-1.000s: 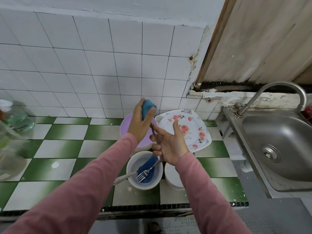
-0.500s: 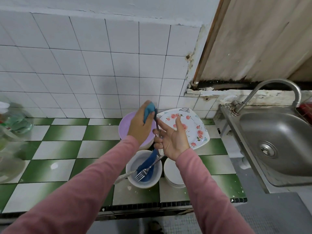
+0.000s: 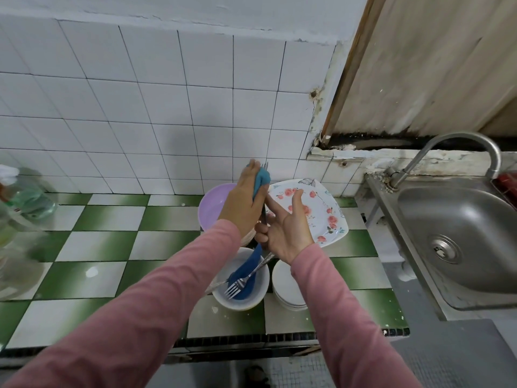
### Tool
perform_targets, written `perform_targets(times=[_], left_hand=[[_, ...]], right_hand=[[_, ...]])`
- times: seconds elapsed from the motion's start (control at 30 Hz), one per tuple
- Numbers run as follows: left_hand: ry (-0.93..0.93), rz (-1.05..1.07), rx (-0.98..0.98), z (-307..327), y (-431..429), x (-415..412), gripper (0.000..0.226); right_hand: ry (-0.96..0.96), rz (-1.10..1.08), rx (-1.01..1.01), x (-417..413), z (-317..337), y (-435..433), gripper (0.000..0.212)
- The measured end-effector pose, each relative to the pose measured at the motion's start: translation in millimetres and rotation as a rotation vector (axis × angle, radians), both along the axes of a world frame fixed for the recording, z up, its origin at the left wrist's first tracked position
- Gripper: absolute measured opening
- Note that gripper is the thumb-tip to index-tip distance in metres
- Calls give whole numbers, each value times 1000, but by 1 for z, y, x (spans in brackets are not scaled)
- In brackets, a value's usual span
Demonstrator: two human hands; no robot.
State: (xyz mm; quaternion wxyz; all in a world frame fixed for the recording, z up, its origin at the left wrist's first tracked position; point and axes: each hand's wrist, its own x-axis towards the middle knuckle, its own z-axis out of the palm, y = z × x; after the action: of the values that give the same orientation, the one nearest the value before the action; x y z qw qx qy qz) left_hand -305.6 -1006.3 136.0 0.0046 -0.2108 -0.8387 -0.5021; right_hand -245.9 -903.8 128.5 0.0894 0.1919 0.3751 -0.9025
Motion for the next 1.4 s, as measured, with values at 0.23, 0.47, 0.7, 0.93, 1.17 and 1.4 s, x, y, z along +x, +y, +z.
perform_targets(times=[0.23, 0.47, 0.7, 0.93, 1.17, 1.4], left_hand=[[-45, -59, -36, -9, -4, 3, 59], [-190, 14, 125, 0, -1, 4, 57], [-255, 66, 208, 4, -1, 0, 54], [-322, 21, 158, -7, -2, 4, 52], [-353, -56, 187, -11, -3, 9, 48], [-346, -109, 142, -17, -7, 6, 37]], right_hand=[[4, -14, 9, -1, 4, -2, 94], [27, 46, 67, 0, 10, -4, 93], [13, 51, 135, 1, 6, -8, 89], [34, 5, 161, -16, 11, -8, 87], [-20, 56, 496, -20, 18, 5, 73], [2, 16, 572, -29, 30, 14, 44]])
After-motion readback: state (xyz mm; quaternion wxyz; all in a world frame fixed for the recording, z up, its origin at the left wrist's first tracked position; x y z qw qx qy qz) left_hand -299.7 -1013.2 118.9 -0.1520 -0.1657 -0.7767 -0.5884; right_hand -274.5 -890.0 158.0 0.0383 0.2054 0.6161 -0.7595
